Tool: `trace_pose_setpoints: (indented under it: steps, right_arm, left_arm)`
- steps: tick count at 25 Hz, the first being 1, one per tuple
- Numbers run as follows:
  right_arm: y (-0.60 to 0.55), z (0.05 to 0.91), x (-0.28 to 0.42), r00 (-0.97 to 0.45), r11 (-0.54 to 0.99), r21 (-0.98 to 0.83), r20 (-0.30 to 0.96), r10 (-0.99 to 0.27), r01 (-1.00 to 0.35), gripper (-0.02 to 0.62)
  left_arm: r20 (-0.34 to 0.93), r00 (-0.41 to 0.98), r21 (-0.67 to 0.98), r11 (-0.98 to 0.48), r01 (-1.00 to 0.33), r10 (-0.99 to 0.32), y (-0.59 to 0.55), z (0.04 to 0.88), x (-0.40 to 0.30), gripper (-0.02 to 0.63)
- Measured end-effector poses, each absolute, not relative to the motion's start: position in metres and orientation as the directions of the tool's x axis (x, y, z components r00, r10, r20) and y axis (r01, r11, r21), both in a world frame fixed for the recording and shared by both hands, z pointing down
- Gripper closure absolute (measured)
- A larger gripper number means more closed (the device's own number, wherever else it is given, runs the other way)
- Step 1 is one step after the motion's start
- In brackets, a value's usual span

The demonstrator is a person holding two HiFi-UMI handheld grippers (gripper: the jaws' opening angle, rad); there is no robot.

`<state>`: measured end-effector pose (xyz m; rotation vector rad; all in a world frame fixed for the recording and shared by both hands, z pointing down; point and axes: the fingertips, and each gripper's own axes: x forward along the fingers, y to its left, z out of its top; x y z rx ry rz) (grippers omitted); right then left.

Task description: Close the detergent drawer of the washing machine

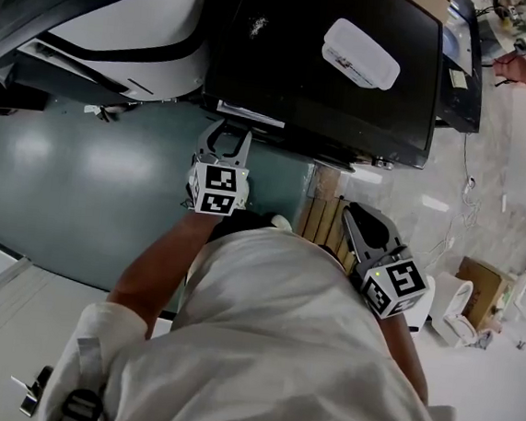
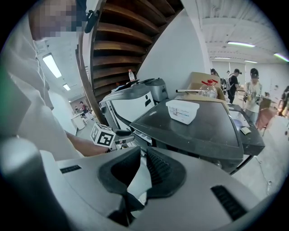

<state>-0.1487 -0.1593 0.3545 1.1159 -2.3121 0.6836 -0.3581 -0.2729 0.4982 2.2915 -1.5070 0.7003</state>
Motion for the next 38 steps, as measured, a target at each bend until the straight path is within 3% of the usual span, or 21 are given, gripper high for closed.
trace_pose_setpoints:
  steps: [38]
  right_arm:
    - [-0.17,0.355,-0.159,-0.519,0.497,-0.223,0.604,-0.605,-0.839,0.549]
  left_arm:
    - [0.553,0.302,-0.011,-0.369,-0.929,-0.777,-0.304,0.497,-0.359,0.454]
